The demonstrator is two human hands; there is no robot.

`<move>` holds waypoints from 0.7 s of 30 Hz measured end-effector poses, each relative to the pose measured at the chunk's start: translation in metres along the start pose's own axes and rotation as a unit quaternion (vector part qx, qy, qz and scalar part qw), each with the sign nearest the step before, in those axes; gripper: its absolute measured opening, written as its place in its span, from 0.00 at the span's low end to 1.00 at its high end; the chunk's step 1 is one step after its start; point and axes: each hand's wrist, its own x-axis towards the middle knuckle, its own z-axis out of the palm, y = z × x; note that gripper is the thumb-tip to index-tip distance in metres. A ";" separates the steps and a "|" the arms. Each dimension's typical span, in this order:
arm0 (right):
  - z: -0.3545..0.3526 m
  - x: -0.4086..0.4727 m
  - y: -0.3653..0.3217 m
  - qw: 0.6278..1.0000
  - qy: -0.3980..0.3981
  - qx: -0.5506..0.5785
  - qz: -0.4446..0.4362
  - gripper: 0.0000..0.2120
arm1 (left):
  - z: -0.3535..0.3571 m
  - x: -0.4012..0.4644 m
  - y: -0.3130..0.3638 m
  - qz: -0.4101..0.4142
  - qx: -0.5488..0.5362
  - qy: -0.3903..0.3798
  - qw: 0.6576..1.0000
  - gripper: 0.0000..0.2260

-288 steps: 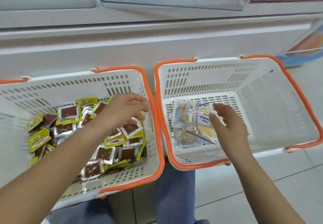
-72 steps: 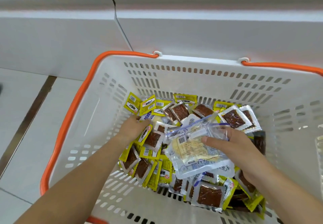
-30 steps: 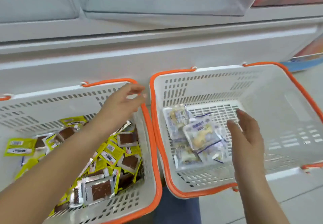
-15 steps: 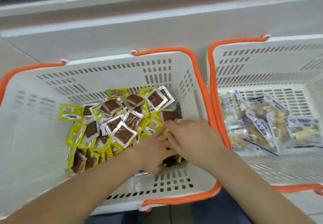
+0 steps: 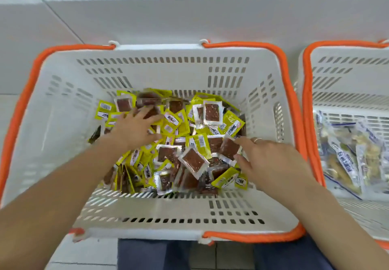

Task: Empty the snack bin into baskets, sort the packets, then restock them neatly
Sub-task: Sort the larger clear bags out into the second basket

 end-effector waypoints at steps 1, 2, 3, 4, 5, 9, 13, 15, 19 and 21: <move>0.000 0.002 0.000 1.000 -0.002 0.015 0.003 0.18 | 0.005 -0.006 -0.021 -0.020 -0.014 -0.001 1.000 0.29; 0.003 0.004 -0.002 1.000 -0.006 0.029 0.004 0.18 | 0.009 -0.013 -0.035 -0.030 -0.027 0.011 0.999 0.27; 0.006 0.008 -0.003 0.999 -0.013 0.043 0.006 0.18 | 0.011 -0.019 -0.043 -0.027 -0.036 0.036 0.998 0.25; 0.010 0.013 -0.006 0.998 -0.030 0.048 0.006 0.18 | 0.011 -0.025 -0.042 -0.006 -0.029 0.071 0.997 0.23; 0.016 0.019 -0.010 0.998 -0.051 0.043 -0.004 0.18 | 0.011 -0.029 -0.035 0.027 -0.020 0.113 0.993 0.22; 0.036 0.045 -0.029 0.988 -0.141 0.005 -0.064 0.19 | 0.007 -0.050 0.047 0.216 0.009 0.083 0.973 0.35; 0.038 0.077 -0.029 0.991 -0.124 0.023 -0.043 0.16 | 0.029 -0.042 0.088 0.329 0.154 -0.023 0.931 0.34; 0.039 0.088 -0.029 0.994 -0.106 0.028 -0.029 0.16 | 0.034 -0.032 0.083 0.335 0.192 -0.019 0.922 0.36; 0.052 0.085 -0.027 0.991 -0.134 0.019 -0.006 0.17 | 0.032 -0.018 0.066 0.248 0.208 0.022 0.946 0.36; 0.059 0.080 -0.027 0.991 -0.136 0.001 -0.009 0.16 | 0.026 -0.012 0.053 0.188 0.195 0.053 0.961 0.35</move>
